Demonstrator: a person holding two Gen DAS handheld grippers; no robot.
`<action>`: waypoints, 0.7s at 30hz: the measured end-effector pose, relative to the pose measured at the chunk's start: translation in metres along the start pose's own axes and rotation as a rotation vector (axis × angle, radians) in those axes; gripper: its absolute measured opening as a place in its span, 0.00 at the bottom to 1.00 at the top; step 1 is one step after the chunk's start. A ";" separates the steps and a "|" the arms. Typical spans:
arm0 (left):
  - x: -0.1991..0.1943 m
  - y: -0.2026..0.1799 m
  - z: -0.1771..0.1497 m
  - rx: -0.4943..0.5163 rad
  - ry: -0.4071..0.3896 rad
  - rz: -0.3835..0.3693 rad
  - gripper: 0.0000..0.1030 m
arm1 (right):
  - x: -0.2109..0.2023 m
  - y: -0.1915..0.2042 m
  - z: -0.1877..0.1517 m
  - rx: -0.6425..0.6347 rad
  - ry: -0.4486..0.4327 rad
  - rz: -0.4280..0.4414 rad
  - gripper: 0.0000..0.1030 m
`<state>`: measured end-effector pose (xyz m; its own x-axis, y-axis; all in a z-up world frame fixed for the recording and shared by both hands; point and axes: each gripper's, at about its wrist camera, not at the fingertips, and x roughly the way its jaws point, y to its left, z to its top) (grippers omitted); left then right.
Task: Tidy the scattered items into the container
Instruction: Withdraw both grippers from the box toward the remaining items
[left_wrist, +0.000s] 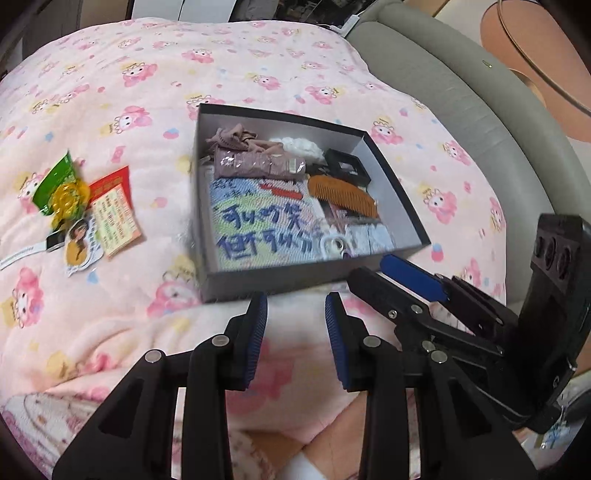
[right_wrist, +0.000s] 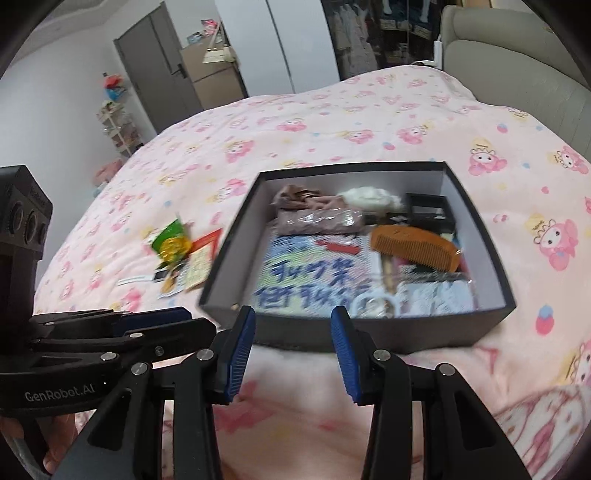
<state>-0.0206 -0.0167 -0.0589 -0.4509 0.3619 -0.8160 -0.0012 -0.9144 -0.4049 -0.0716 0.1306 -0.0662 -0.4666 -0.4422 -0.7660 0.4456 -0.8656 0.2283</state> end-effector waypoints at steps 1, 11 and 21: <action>-0.004 0.004 -0.003 -0.001 -0.002 0.005 0.31 | 0.001 0.005 -0.001 -0.007 0.004 0.005 0.37; -0.040 0.057 -0.019 -0.086 -0.056 0.031 0.31 | 0.017 0.073 0.004 -0.119 0.032 0.040 0.36; -0.064 0.128 -0.032 -0.244 -0.099 0.065 0.34 | 0.052 0.136 0.013 -0.207 0.080 0.115 0.36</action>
<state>0.0369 -0.1515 -0.0714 -0.5277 0.2730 -0.8043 0.2410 -0.8599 -0.4500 -0.0446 -0.0134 -0.0674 -0.3458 -0.5078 -0.7890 0.6430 -0.7406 0.1949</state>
